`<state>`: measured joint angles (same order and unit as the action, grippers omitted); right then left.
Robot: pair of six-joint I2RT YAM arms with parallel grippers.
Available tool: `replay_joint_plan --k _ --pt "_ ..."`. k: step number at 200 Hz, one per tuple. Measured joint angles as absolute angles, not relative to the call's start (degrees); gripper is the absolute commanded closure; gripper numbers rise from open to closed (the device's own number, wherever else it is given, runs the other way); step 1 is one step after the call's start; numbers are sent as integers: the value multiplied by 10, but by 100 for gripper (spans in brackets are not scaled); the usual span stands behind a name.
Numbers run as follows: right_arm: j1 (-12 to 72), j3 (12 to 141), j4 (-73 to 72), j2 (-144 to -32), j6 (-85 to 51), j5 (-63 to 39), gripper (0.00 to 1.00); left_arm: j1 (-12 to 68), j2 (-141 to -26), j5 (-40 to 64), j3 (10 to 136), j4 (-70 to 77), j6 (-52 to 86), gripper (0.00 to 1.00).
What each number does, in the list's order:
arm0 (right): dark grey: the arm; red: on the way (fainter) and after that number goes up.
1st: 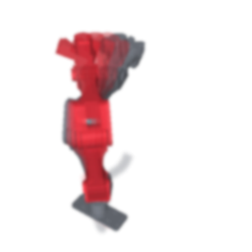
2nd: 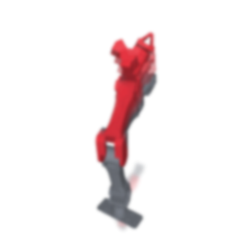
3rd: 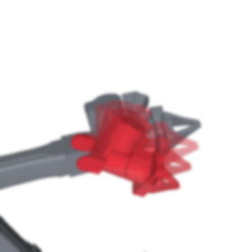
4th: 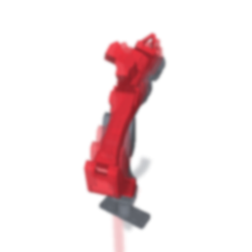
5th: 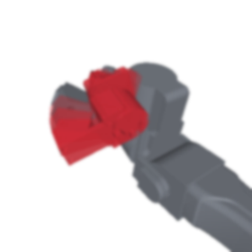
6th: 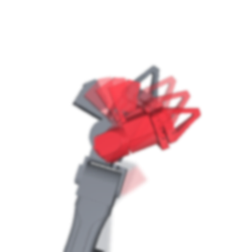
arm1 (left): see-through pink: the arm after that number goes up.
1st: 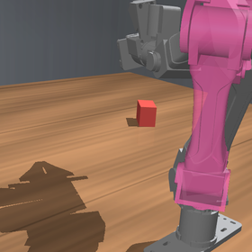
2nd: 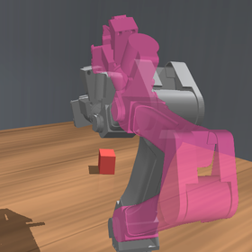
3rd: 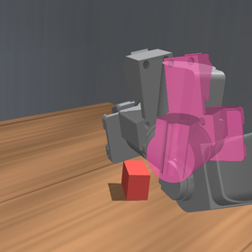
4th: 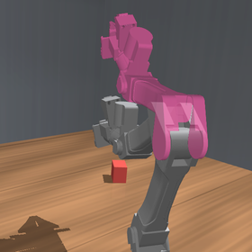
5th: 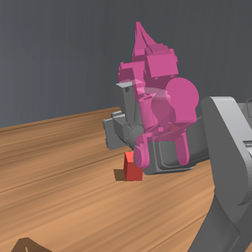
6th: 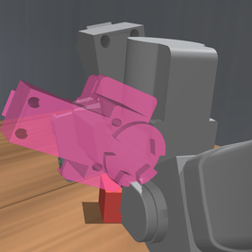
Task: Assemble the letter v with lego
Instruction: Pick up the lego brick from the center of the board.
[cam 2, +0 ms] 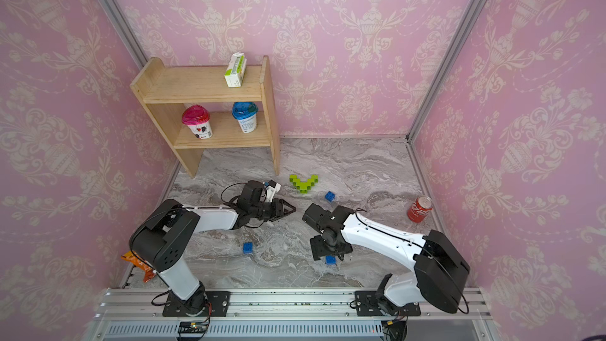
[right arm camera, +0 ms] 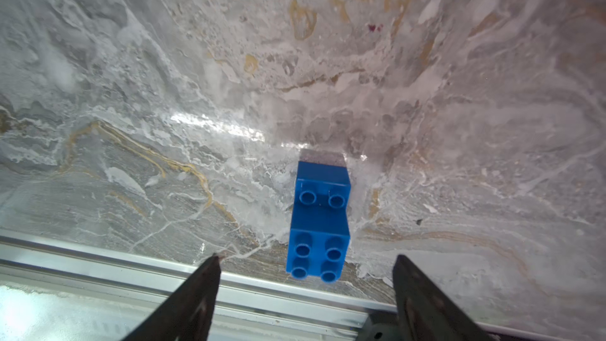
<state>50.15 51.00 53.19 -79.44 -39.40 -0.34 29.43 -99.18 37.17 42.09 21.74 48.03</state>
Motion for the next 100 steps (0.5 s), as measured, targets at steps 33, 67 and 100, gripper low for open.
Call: replay_joint_plan --k 33,67,100 --pt "507 471 506 -802 -420 15 29 298 -992 371 421 225 484 43" --pt "505 469 465 -813 -422 24 45 303 -992 368 416 239 490 42" --pt "502 468 446 -823 -422 24 54 303 -992 367 407 244 492 43"
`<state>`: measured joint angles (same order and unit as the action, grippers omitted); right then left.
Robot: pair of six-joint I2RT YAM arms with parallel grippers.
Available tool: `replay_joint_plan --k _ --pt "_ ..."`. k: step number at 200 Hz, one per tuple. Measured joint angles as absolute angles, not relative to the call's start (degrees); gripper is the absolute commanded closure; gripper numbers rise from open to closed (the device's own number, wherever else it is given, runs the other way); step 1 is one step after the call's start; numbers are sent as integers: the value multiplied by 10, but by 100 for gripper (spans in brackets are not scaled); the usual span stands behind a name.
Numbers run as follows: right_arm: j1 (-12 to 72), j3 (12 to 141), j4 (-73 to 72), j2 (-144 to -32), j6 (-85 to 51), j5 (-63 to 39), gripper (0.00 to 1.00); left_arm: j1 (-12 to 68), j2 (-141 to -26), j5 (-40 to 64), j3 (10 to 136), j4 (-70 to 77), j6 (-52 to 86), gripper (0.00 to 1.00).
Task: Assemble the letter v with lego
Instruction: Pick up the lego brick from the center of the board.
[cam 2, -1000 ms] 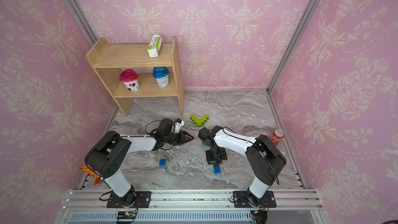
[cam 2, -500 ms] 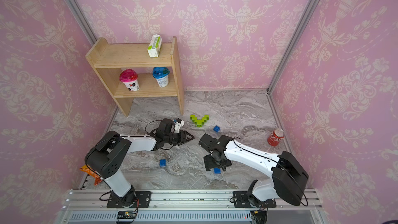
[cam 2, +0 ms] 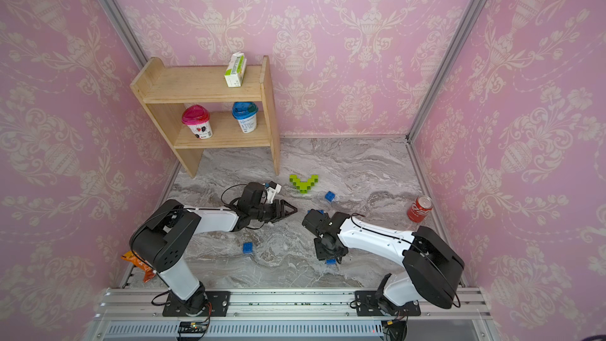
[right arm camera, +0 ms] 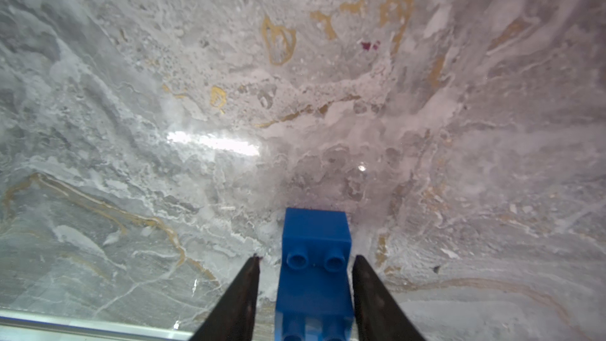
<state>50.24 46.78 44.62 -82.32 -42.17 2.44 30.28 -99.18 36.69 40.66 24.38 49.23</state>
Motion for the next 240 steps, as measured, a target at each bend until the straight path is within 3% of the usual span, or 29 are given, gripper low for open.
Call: replay_joint_plan --k 44,82,117,138,193,240 --pt "502 449 437 -824 -425 24 48 303 -992 367 407 246 494 43" --pt "500 436 437 -823 -427 23 53 304 -992 367 407 246 495 43" --pt "498 435 428 -823 -429 20 72 310 -992 366 407 246 498 43" --pt "490 435 429 -822 -427 19 77 316 -992 365 407 253 505 43" --pt "323 469 453 -779 -390 34 79 320 -1002 365 407 281 522 43" --pt "267 568 430 -886 -316 39 80 314 -1003 363 405 296 529 42"
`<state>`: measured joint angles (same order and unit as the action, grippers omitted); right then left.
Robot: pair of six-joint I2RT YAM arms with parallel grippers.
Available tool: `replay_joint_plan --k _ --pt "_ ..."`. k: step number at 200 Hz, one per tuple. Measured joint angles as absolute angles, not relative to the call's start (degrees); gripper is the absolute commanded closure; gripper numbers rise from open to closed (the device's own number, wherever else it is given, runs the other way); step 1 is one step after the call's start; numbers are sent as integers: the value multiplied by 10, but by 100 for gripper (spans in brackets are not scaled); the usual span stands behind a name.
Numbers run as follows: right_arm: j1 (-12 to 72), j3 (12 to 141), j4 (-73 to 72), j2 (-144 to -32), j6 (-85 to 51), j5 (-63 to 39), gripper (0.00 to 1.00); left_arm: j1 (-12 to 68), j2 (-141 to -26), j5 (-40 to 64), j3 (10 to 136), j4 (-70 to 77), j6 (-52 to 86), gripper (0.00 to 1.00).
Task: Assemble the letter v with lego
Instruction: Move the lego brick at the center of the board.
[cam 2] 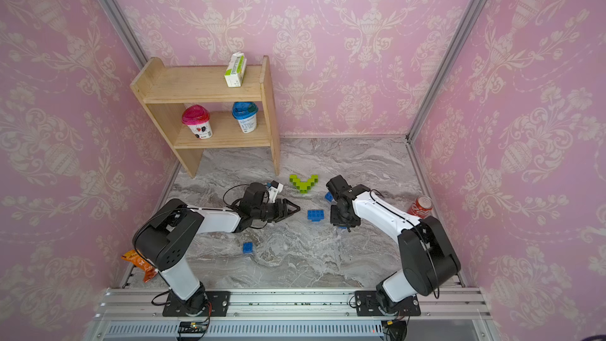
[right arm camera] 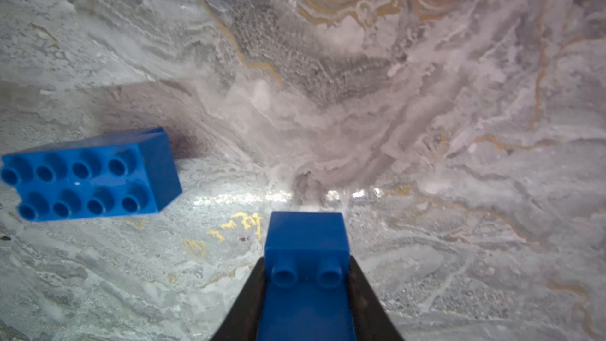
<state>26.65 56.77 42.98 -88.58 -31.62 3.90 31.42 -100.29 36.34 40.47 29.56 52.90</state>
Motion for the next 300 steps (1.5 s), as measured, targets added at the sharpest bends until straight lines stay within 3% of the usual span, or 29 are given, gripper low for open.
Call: replay_joint_plan --k 62,166,253,300 --pt "267 638 390 -1011 -268 19 81 312 -1006 352 377 317 545 42" --pt "307 674 382 -1038 -255 -9 81 295 -1016 352 358 336 554 42" --pt "364 711 362 -1069 -286 -36 82 264 -957 350 325 312 550 41" --pt "355 701 358 -1058 -299 -37 81 265 -953 343 315 312 550 36"
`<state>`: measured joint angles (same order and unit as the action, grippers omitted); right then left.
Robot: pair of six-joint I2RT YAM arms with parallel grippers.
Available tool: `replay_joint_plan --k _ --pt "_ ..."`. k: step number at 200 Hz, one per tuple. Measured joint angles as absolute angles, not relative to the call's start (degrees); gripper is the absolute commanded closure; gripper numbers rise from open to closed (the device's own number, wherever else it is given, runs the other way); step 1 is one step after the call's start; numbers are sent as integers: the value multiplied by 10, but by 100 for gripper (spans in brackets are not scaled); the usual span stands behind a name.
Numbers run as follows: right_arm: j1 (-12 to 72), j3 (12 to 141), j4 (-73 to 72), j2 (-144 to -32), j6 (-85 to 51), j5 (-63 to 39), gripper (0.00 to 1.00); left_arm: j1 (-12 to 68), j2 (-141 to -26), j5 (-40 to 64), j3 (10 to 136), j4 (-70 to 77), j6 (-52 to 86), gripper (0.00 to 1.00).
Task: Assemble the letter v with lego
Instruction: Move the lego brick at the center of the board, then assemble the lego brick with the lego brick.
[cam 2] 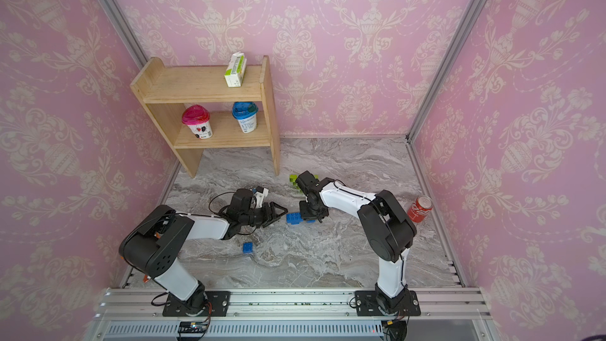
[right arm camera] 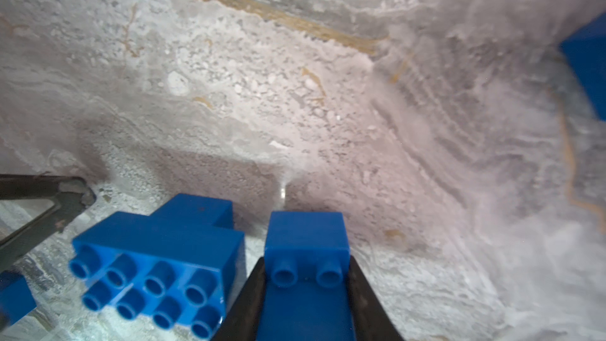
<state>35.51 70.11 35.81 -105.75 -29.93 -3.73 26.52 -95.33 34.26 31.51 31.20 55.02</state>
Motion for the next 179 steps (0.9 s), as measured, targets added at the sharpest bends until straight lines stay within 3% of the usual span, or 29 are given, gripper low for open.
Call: replay_joint_plan --k 44,102,179 --pt "294 641 369 -993 -294 -37 79 284 -954 336 295 349 568 37" --pt "286 651 394 -989 -232 -61 78 301 -986 331 279 411 608 52" --pt "278 734 439 -1012 -110 -81 76 307 -1015 327 280 467 630 62"
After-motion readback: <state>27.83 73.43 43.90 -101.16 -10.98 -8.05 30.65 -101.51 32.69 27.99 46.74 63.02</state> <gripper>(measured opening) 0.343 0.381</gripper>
